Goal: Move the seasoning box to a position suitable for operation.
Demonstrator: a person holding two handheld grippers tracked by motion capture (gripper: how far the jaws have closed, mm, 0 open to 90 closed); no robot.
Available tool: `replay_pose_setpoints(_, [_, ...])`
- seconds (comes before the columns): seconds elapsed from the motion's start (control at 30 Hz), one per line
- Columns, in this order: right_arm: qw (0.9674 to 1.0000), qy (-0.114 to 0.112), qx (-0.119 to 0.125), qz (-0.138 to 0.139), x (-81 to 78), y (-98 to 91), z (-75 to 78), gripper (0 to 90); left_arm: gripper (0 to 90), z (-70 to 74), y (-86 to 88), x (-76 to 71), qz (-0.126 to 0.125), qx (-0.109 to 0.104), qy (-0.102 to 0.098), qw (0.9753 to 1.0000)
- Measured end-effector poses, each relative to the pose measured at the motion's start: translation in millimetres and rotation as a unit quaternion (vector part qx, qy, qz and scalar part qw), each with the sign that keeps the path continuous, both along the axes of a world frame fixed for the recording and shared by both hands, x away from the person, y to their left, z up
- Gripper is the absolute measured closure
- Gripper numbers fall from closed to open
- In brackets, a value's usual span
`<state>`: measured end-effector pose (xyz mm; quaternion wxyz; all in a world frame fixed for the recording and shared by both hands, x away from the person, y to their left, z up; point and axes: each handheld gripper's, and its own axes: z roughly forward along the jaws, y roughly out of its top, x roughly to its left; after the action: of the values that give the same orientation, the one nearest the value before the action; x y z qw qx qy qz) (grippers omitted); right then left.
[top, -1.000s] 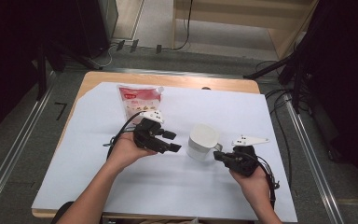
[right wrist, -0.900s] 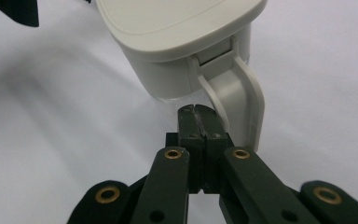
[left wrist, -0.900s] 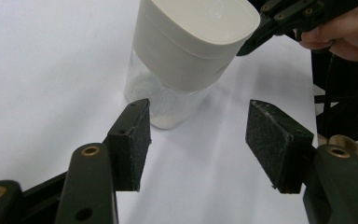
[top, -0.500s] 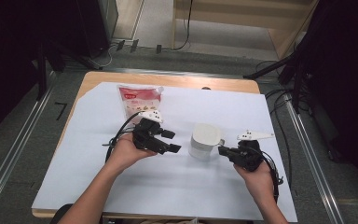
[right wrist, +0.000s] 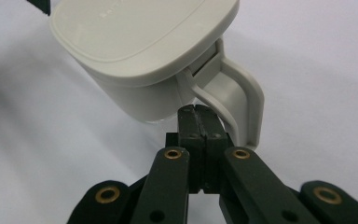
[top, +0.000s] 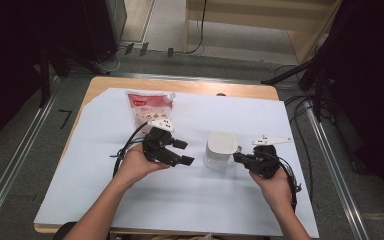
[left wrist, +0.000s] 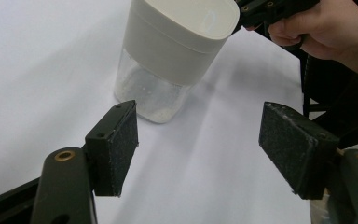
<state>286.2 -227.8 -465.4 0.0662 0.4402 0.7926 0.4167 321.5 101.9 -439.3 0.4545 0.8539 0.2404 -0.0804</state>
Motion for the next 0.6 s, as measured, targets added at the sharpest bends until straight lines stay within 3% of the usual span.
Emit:
replay_pose_setpoints(0.13, [1.0, 0.001, 0.004, -0.003, 3.1, -2.5, 0.5, 90.0, 30.3, -0.2, -3.4, 2.4, -0.008, 0.013, -0.001, 0.9999])
replay_pose_setpoints(0.23, [1.0, -0.003, 0.007, -0.001, -1.0, -5.6, 5.7, 90.0, 27.7, 3.1, -6.5, 4.6, -0.02, 0.028, -0.013, 0.9993])
replay_pose_setpoints(0.37, [0.9998, -0.016, 0.015, -0.003, -8.1, -14.0, 17.8, 90.0, 27.4, 5.4, -9.5, 10.0, -0.028, 0.02, -0.013, 0.9993])
replay_pose_setpoints(0.6, [0.9995, -0.021, 0.013, -0.018, 2.2, -24.1, 25.7, 90.0, 26.0, 12.0, -17.7, 19.2, -0.035, 0.02, -0.013, 0.9991])
